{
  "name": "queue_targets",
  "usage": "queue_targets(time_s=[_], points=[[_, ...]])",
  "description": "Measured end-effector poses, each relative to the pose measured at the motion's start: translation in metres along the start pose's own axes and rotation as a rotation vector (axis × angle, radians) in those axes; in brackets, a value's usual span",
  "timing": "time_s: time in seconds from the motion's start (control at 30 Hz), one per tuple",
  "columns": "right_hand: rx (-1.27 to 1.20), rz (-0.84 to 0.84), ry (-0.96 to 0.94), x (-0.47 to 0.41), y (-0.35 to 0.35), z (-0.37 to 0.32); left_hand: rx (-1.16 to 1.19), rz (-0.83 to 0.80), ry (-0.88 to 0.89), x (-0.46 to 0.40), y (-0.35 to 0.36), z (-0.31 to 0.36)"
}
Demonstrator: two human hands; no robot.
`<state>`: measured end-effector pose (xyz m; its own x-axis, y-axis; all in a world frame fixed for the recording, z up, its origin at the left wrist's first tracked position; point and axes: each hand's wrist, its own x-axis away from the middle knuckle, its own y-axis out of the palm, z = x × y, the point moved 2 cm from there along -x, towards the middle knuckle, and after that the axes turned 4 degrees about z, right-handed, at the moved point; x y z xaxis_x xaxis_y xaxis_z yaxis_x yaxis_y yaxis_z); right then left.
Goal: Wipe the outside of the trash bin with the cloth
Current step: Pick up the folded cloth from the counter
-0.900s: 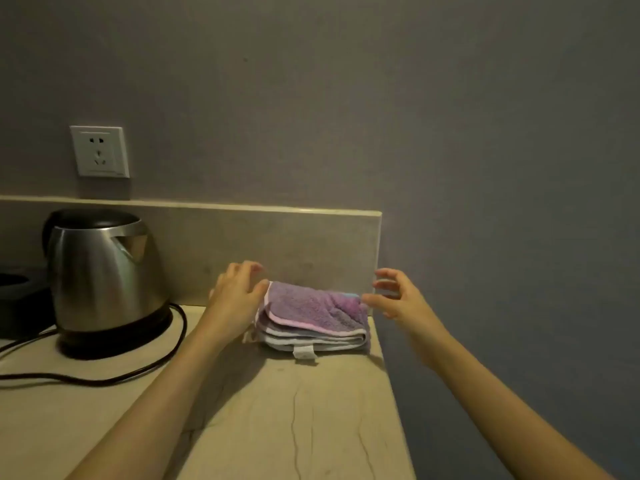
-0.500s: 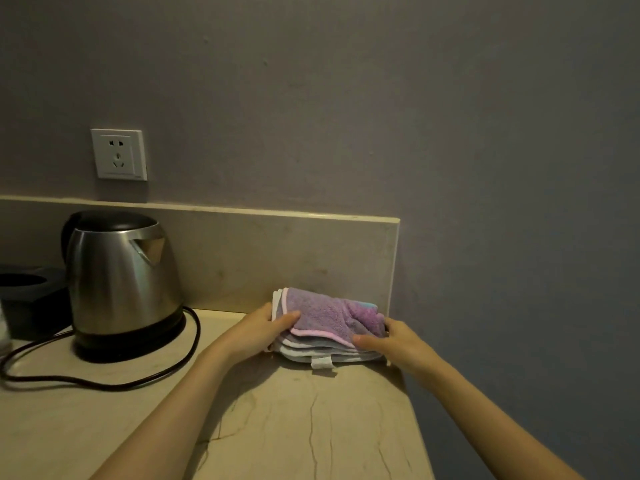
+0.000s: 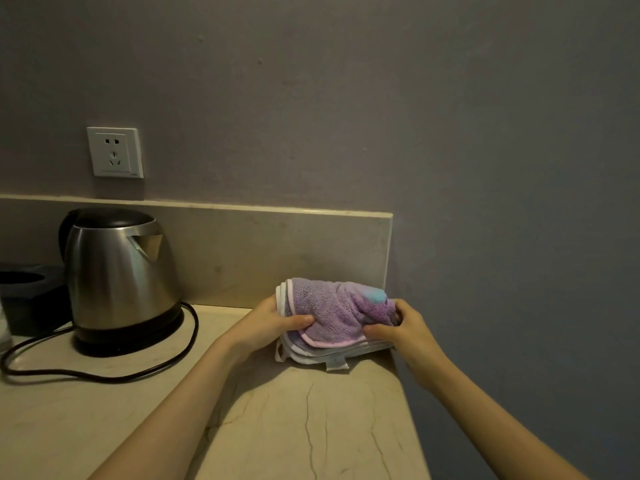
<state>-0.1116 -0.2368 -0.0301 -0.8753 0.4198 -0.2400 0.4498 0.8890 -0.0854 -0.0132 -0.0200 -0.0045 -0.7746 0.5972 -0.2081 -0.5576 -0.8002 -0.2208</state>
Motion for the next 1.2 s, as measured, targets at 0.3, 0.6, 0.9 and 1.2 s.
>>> queue_targets(time_s=[0.3,0.6,0.9,1.2], points=[[-0.83,0.102,0.251,0.008,-0.022,-0.022,0.048,-0.047,0.086,0.009,0.042,0.023],[-0.909,0.093,0.222,0.044,-0.08,-0.042,0.077,0.008,0.152,0.011,0.113,0.052],[-0.881,0.205,0.169,0.099,-0.207,-0.052,0.001,0.014,0.159,0.001,0.233,0.086],[-0.743,0.363,0.111,0.183,-0.369,-0.052,0.115,-0.211,0.097,0.014,0.409,0.114]])
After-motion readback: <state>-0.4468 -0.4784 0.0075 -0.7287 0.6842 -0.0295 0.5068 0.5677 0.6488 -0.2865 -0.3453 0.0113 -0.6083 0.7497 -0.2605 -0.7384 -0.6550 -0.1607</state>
